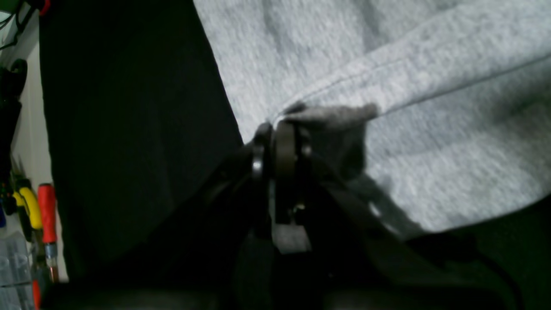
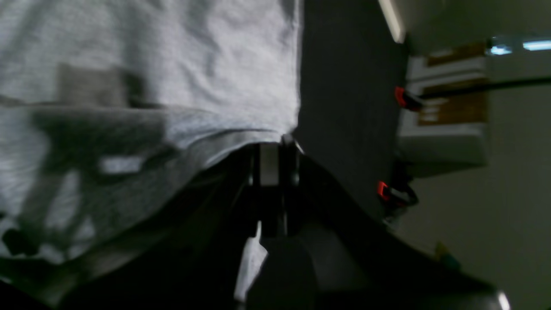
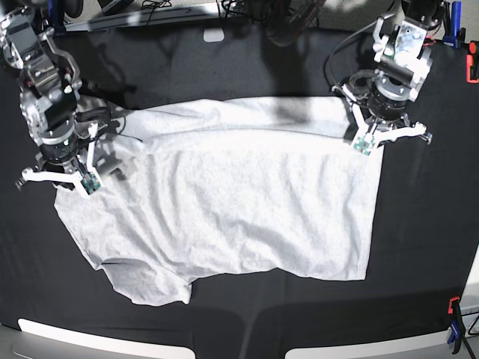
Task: Layout the t-shirt on the table in an organized manner, then fold the t-shirt properly
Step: 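Drag the held shoulder corners with both grippers across the table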
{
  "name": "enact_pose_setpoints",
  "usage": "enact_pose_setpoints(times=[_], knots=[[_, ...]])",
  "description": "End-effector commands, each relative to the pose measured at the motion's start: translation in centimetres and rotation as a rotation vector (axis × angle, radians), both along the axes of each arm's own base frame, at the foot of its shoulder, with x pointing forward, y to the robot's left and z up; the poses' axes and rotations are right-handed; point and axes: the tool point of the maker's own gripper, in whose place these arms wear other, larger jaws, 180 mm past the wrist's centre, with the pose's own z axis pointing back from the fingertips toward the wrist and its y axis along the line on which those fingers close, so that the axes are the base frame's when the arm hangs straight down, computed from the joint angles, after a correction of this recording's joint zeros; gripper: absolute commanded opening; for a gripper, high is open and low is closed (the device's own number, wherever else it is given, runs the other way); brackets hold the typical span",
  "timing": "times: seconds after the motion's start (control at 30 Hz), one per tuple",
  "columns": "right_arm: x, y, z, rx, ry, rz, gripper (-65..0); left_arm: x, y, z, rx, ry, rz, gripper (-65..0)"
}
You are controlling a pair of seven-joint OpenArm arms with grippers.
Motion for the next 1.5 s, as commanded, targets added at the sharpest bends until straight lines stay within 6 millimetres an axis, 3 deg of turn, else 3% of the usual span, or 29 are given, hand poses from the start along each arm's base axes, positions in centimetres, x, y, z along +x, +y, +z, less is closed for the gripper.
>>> enact_pose_setpoints(times=[0.0,0.13,0.27,0.6,1.0,1.17,1.47], knots=[[1.0,-0.4,1.7,-0.024,-0.055,0.009,-65.0,0.8,0.1,1.2,0.003,-0.051,-0.001,-65.0],[1.8,-0.6,2.2,-0.027,-0.077,0.014,-65.0,0.9,0.2,1.3,0.003,-0.053,-0.001,-65.0],[2.7,0.4,2.6,-0.028,-0.08,0.09,-65.0,0.9,0.1,1.2,0.002,-0.051,-0.001,-65.0],[2.8,0.6,2.7,-0.039,-0.08,0.107,-65.0,0.8,-0.2,1.0,-0.037,-0.034,0.004,-65.0],[4.7,1.1,5.1,-0.026,-0.155,0.13,-65.0,0.7,-0.2,1.0,-0.037,-0.034,0.004,-65.0],[4.4,1.7,4.2,0.008,-0.109,0.151,-65.0,0.7,-0.2,1.0,-0.037,-0.034,0.004,-65.0],[6.0,1.6,6.2,0.003,-0.168,0.151,-65.0,0.7,-0.1,0.9,-0.034,-0.027,0.008,-65.0]])
